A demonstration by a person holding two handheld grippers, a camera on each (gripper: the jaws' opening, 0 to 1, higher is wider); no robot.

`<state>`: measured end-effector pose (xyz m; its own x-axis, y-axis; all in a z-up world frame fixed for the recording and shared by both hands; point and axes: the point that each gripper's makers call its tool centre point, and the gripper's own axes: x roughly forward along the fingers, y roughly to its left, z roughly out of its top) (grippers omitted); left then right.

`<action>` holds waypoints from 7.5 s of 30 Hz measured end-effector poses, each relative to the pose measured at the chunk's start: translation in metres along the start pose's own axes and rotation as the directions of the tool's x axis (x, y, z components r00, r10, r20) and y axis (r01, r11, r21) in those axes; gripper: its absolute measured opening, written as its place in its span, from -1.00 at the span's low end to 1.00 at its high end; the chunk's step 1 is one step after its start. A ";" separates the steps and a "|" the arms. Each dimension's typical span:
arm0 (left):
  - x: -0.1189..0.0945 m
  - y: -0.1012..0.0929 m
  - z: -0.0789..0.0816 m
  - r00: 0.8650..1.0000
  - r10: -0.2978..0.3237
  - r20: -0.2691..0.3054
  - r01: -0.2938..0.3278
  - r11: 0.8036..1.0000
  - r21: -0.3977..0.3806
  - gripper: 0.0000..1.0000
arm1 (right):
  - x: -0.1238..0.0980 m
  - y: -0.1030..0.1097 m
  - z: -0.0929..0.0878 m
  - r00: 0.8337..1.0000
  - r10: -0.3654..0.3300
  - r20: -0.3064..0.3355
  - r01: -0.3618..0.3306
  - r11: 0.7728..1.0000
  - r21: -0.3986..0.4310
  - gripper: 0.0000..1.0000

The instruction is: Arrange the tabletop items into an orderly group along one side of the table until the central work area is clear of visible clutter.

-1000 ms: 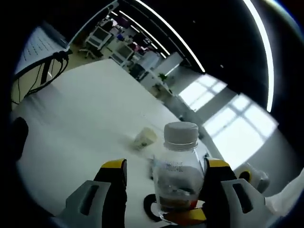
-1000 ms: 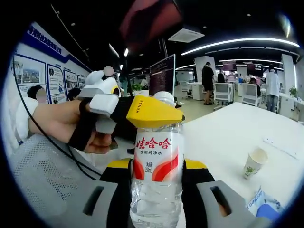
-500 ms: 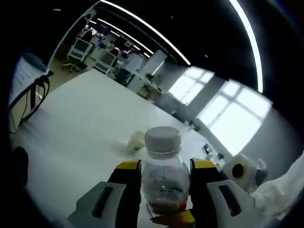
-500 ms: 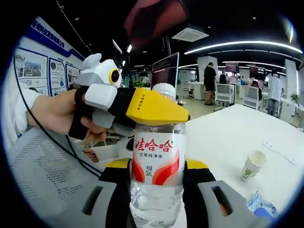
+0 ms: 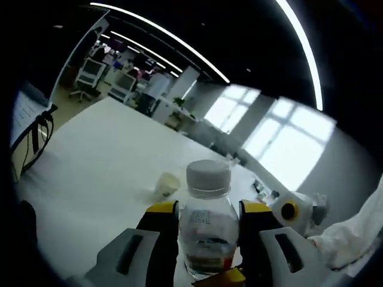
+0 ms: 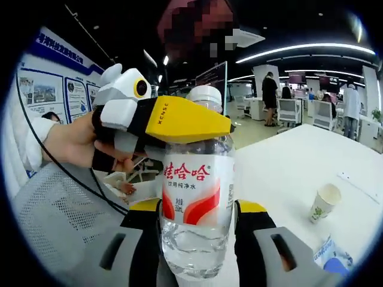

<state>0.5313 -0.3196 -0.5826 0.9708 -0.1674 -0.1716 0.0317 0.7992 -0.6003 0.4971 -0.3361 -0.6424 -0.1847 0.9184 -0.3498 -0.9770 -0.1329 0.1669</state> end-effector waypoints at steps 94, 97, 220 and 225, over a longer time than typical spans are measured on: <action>0.135 0.043 0.038 0.858 -0.378 -0.347 0.513 0.659 0.551 -0.29 | 0.055 -0.164 0.009 0.990 -0.139 -0.023 0.132 0.971 -0.199 -0.17; 0.137 0.043 0.042 0.857 -0.394 -0.331 0.515 0.660 0.548 -0.29 | 0.049 -0.170 0.008 0.988 -0.152 -0.028 0.143 0.967 -0.211 -0.12; 0.198 0.112 0.022 0.814 -0.469 -0.344 0.581 0.648 0.492 0.33 | -0.062 -0.159 -0.065 0.948 -0.275 -0.163 0.287 0.956 0.057 -0.26; 0.191 0.106 0.026 0.823 -0.454 -0.341 0.568 0.657 0.495 0.48 | -0.066 -0.152 -0.056 0.953 -0.273 -0.134 0.285 0.955 0.079 -0.25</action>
<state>0.7264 -0.2516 -0.6587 0.7034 -0.6978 -0.1351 0.6902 0.7160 -0.1048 0.6515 -0.3973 -0.6961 0.0763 0.8615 -0.5020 -0.9775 0.1640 0.1329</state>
